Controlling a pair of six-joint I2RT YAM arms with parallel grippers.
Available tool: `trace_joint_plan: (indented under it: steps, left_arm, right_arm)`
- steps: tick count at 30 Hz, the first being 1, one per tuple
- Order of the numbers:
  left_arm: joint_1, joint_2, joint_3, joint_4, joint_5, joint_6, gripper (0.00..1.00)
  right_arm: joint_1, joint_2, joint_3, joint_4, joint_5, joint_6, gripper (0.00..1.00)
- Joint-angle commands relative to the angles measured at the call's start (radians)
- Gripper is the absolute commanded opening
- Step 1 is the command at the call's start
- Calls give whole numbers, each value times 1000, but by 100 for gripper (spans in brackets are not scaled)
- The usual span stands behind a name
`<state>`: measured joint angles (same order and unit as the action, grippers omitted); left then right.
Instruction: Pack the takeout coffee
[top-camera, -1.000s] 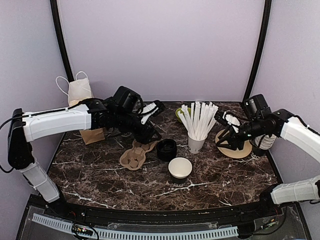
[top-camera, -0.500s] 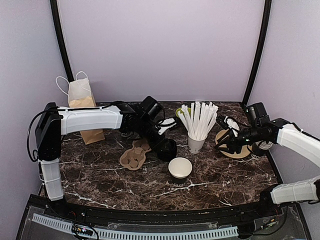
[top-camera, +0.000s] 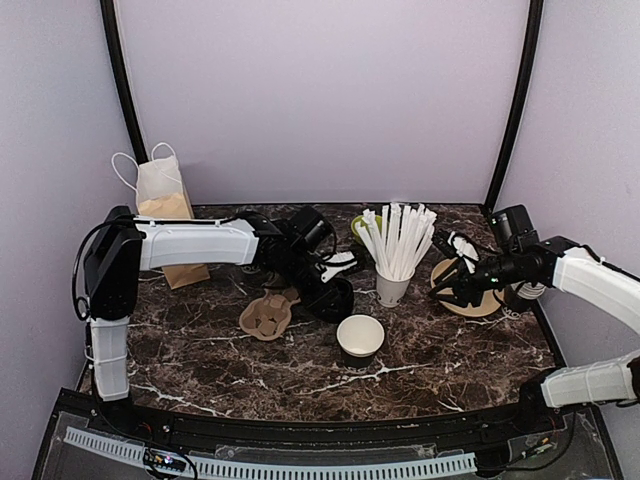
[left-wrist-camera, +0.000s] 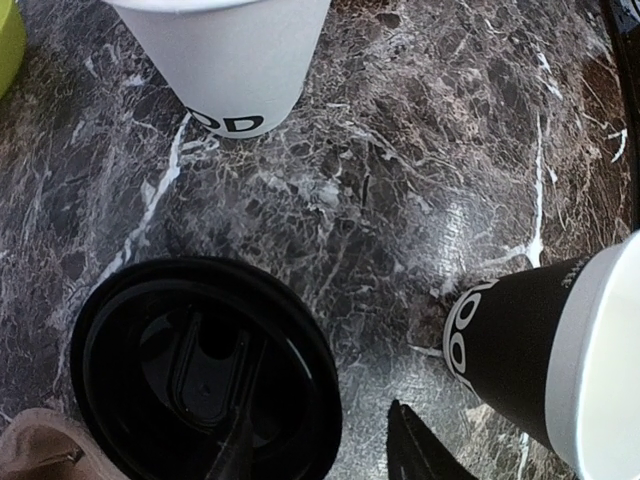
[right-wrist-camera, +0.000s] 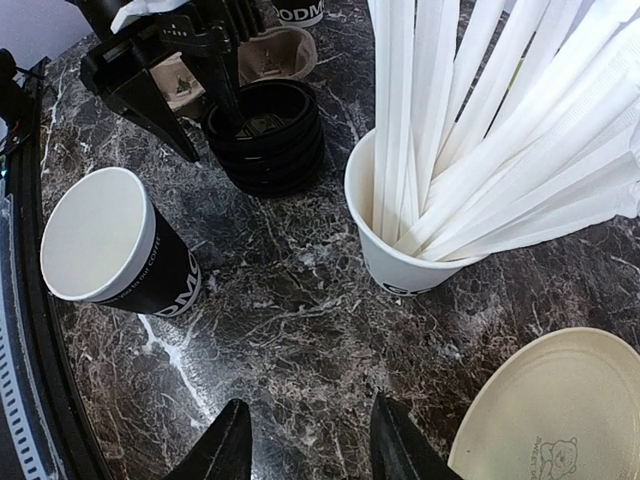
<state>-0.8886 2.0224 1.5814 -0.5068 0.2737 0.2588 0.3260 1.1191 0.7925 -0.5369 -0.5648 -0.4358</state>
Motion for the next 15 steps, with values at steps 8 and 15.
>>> trace_joint_plan:
  steps: [8, 15]
  left_arm:
    - [-5, 7, 49, -40, 14, 22, 28]
    - [-5, 7, 67, -54, 25, 21, 16]
  right_arm:
    - [-7, 12, -12, 28, -23, -7, 41]
    - [-6, 19, -12, 28, -25, -6, 41]
